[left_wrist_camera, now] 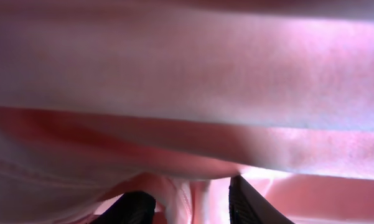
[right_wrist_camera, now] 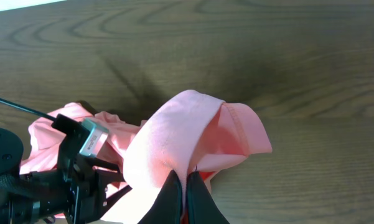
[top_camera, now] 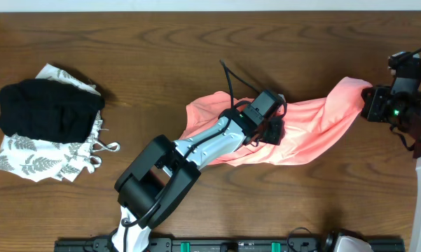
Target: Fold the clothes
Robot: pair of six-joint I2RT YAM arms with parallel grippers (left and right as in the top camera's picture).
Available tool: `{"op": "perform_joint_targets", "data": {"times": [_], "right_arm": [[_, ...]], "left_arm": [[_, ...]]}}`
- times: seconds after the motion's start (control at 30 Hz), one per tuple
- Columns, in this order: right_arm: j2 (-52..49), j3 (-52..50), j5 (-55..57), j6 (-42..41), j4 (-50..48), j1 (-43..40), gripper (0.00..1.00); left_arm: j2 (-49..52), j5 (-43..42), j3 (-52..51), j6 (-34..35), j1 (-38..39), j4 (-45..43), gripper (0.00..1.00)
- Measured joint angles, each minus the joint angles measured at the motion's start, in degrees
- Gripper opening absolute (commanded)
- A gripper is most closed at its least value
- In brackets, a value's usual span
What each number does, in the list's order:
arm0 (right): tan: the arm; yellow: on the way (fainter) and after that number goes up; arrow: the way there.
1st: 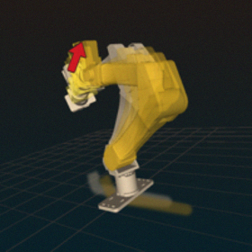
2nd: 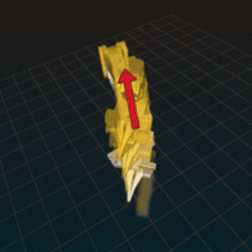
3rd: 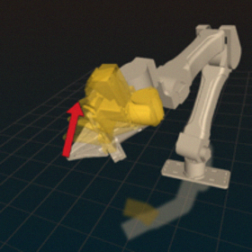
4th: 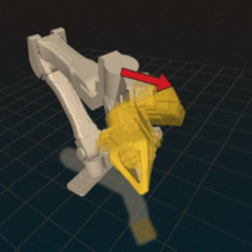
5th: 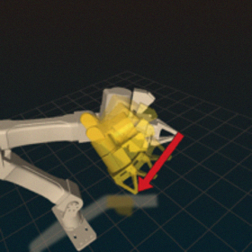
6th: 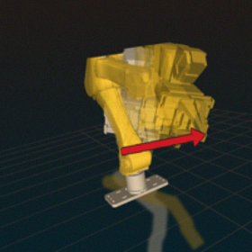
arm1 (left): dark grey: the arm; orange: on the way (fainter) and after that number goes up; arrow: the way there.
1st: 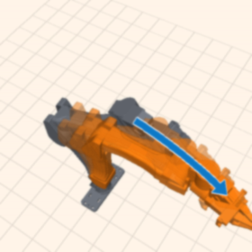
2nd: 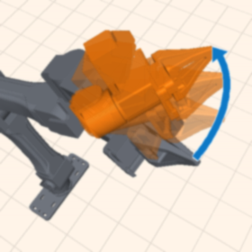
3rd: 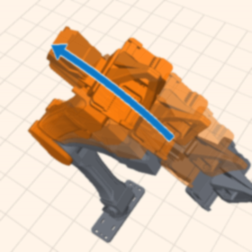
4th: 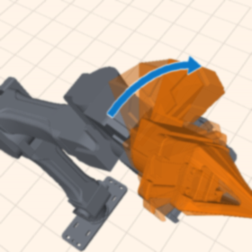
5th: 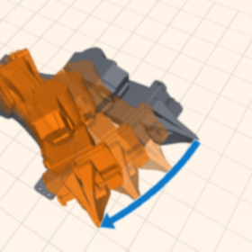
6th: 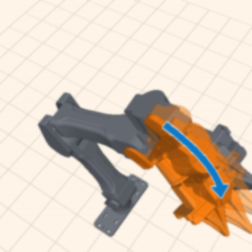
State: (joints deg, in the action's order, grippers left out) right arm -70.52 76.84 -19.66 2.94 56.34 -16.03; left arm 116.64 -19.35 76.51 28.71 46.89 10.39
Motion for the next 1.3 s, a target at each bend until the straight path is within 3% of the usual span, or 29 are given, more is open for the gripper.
{"op": "perform_joint_targets", "data": {"times": [0.4,0.7,0.93,1.3], "right_arm": [[0.00,0.00,0.02,-0.09,0.00,0.00,0.01],[0.00,0.00,0.00,-0.42,-0.02,0.00,0.01],[0.00,0.00,0.00,-0.44,-0.04,0.00,0.02],[0.00,0.00,0.02,-0.44,-0.04,0.00,0.02]], "left_arm": [[0.83,-1.77,0.02,-0.02,0.00,-0.46,0.35],[2.56,-2.67,0.00,-1.75,0.00,-2.23,0.06],[1.70,-2.67,0.00,-3.76,0.00,-1.46,0.06],[-9.09,-1.25,0.00,-6.29,0.00,-0.17,0.06]]}}
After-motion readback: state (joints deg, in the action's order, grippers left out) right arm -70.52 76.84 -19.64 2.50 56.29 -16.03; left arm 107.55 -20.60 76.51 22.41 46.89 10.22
